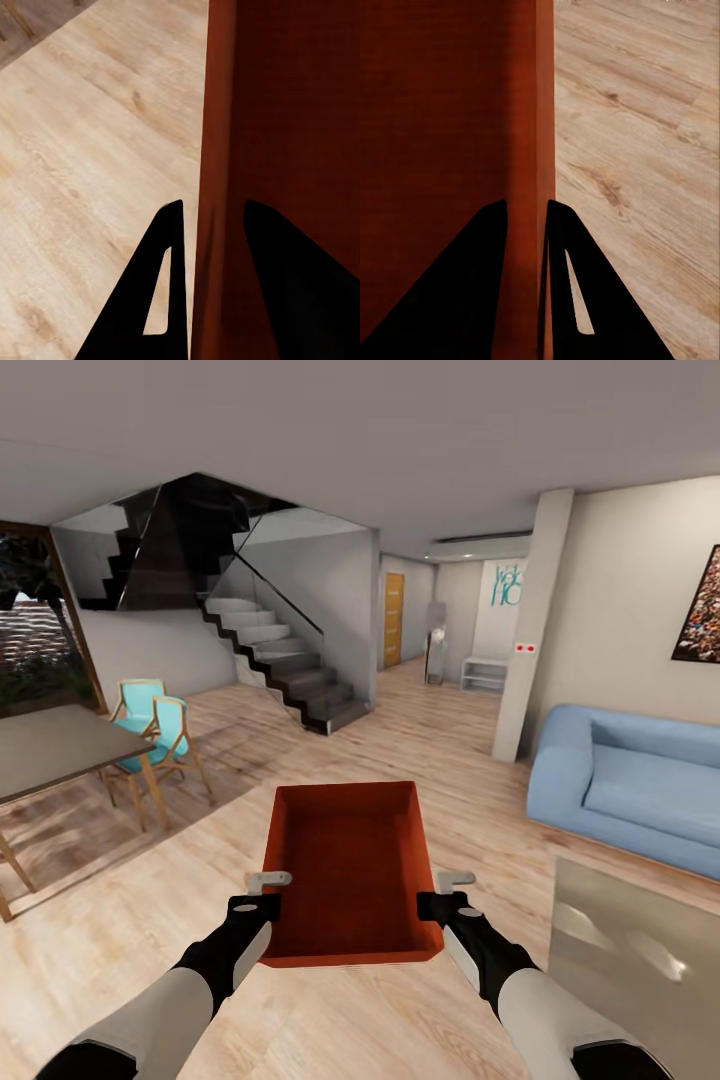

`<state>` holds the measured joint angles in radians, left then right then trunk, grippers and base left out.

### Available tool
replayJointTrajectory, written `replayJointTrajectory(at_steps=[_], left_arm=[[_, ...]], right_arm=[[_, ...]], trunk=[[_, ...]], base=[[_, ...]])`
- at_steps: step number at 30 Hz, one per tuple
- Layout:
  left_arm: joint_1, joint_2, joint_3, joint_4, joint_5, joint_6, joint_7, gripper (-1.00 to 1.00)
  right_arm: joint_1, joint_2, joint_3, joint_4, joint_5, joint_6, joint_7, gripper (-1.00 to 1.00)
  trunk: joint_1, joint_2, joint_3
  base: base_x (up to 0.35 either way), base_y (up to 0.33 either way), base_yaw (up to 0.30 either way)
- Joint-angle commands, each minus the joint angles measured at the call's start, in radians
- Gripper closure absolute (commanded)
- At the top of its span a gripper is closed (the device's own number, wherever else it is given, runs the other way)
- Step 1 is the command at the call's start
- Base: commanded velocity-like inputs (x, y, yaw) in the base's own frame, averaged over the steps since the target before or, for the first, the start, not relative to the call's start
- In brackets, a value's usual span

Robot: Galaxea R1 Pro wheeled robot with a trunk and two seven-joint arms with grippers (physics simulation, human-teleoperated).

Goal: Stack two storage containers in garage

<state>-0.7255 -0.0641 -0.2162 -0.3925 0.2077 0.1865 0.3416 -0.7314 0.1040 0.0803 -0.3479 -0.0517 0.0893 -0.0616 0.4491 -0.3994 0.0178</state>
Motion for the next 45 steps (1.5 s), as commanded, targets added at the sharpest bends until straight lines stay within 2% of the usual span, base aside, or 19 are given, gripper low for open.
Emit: replayJointTrajectory(at_steps=[1,22,45], left_arm=[[0.0,0.01,0.03,-0.003,-0.011,0.009,0.027,1.0],[0.0,0.01,0.03,-0.003,-0.011,0.009,0.027,1.0],[0.0,0.012,0.031,-0.003,-0.011,0.009,0.027,1.0]], right_arm=[[0.0,-0.001,-0.019,-0.003,0.0,0.006,-0.004,1.0],[0.0,-0.001,-0.019,-0.003,0.0,0.006,-0.007,1.0],[0.0,0.0,-0.02,-0.003,0.0,0.007,-0.006,1.0]], trunk=[[0.001,-0.001,0.0],[0.001,-0.001,0.0],[0.001,-0.001,0.0]], base=[[0.319,0.098,0.0],[0.319,0.098,-0.002],[0.32,0.09,-0.207]])
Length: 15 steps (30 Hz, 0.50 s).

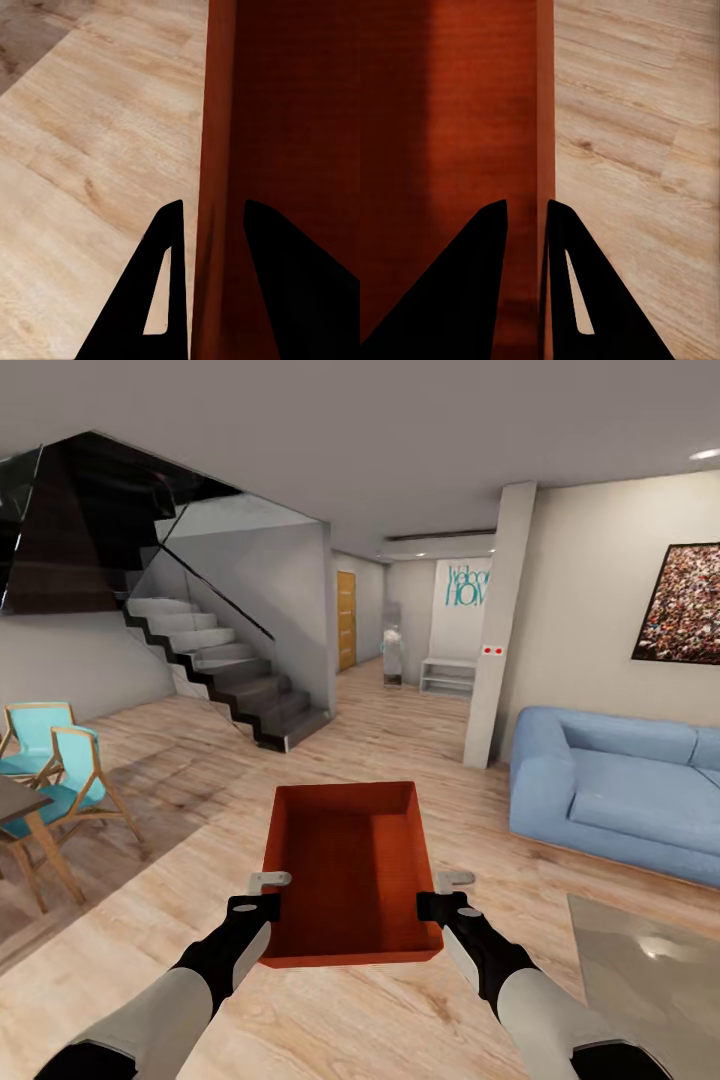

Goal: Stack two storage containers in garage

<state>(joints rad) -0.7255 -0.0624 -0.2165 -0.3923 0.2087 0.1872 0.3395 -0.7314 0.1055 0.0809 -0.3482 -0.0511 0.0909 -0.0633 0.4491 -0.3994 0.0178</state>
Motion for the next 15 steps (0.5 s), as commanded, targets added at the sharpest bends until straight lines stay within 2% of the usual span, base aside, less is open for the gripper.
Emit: replayJointTrajectory(at_steps=[1,15], left_arm=[[0.0,0.01,0.031,-0.004,-0.012,0.008,0.029,1.0],[0.0,0.01,0.031,-0.004,-0.013,0.009,0.029,1.0]], right_arm=[[0.0,-0.001,-0.021,-0.003,-0.001,0.006,-0.004,1.0],[0.0,-0.002,-0.021,-0.003,-0.001,0.006,-0.005,1.0]], trunk=[[0.001,-0.001,0.0],[0.001,-0.001,0.0]], base=[[0.32,0.08,-0.017],[0.32,0.08,-0.002]])
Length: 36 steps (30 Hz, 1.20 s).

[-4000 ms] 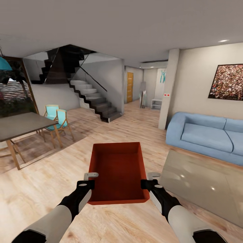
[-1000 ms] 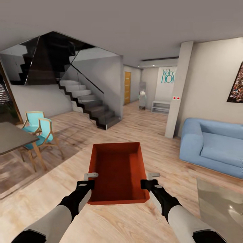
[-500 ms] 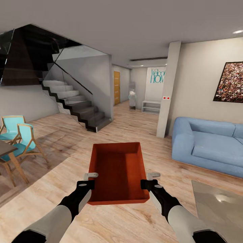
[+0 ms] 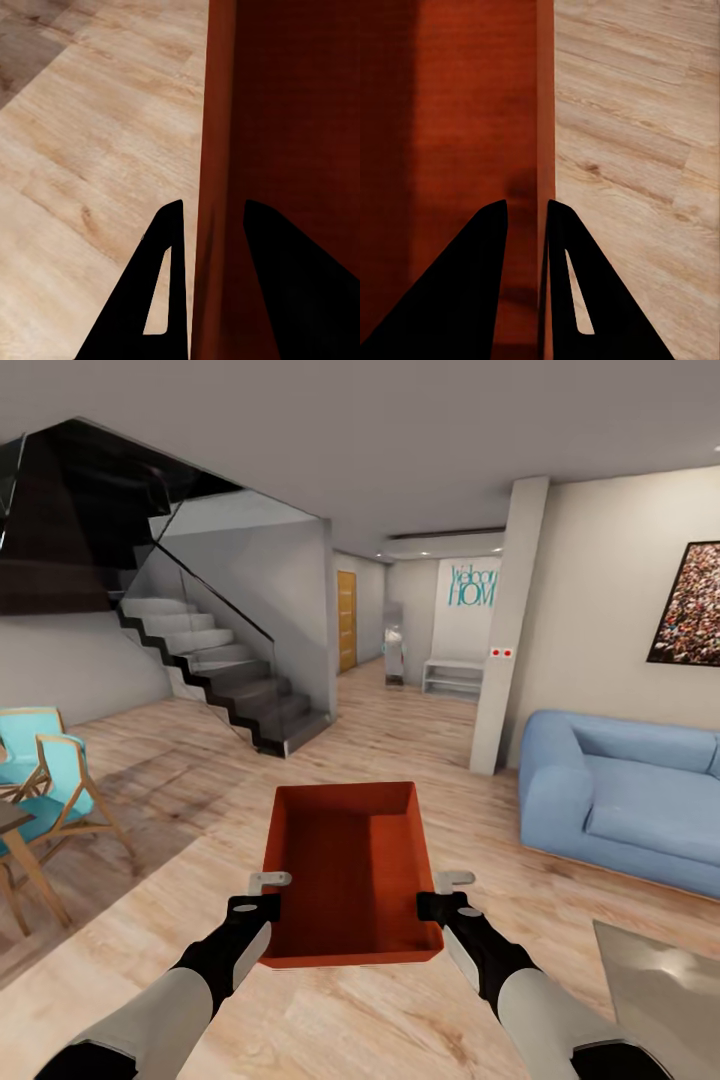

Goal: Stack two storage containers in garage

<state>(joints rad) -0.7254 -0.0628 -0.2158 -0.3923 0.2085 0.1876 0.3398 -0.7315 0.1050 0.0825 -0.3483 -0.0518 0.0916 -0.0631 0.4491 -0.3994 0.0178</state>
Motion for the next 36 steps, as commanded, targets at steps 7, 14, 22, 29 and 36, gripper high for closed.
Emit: replayJointTrajectory(at_steps=[7,14,22,29,36], left_arm=[[0.0,0.011,0.03,-0.003,-0.012,0.008,0.028,1.0],[0.0,0.012,0.03,-0.003,-0.012,0.008,0.028,1.0],[0.0,0.012,0.03,-0.003,-0.012,0.007,0.028,1.0],[0.0,0.012,0.03,-0.003,-0.012,0.007,0.028,1.0],[0.0,0.012,0.03,-0.003,-0.012,0.008,0.028,1.0]], right_arm=[[0.0,-0.001,-0.023,-0.003,-0.001,0.007,-0.005,1.0],[0.0,-0.001,-0.023,-0.003,-0.002,0.009,-0.006,1.0],[0.0,-0.001,-0.023,-0.003,-0.002,0.008,-0.005,1.0],[0.0,-0.002,-0.023,-0.003,-0.002,0.008,-0.004,1.0],[0.0,-0.001,-0.023,-0.003,-0.001,0.007,-0.005,1.0]], trunk=[[0.001,-0.001,0.0],[0.001,-0.001,0.0],[0.001,-0.001,0.0],[0.001,-0.001,0.0],[0.001,-0.001,0.0]], base=[[0.321,0.076,-0.029],[0.321,0.076,-0.222],[0.32,0.076,-0.248],[0.321,0.076,-0.169],[0.32,0.076,-0.008]])
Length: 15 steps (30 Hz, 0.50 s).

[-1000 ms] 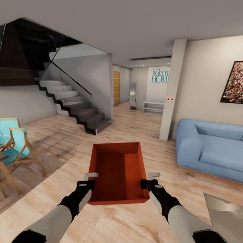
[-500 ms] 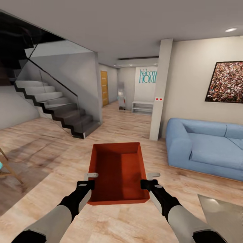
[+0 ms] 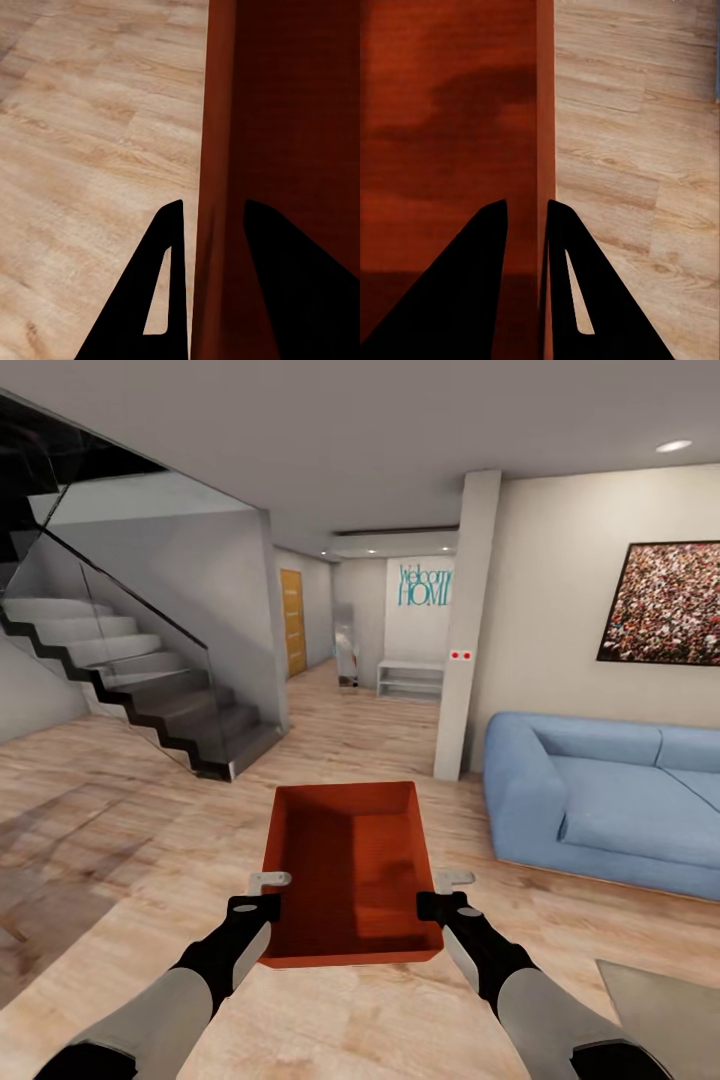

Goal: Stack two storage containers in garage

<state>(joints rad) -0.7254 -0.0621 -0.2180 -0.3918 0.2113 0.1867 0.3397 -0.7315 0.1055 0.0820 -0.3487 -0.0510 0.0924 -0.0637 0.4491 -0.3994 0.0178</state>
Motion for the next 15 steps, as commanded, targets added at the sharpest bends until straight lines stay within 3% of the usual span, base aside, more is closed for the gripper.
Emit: replayJointTrajectory(at_steps=[1,10,15], left_arm=[[0.0,0.011,0.032,-0.004,-0.015,0.008,0.028,1.0],[0.0,0.013,0.032,-0.003,-0.014,0.009,0.028,1.0],[0.0,0.016,0.032,-0.002,0.009,0.009,0.027,1.0]], right_arm=[[0.0,-0.001,-0.022,-0.003,-0.001,0.006,-0.005,1.0],[0.0,0.0,-0.022,-0.003,-0.001,0.006,-0.005,1.0],[0.0,0.002,-0.022,-0.002,-0.001,0.005,-0.009,1.0]], trunk=[[0.001,-0.001,0.0],[0.001,-0.001,0.0],[0.001,-0.001,0.0]], base=[[0.32,0.076,0.0],[0.32,0.076,0.0],[0.32,0.076,0.0]])
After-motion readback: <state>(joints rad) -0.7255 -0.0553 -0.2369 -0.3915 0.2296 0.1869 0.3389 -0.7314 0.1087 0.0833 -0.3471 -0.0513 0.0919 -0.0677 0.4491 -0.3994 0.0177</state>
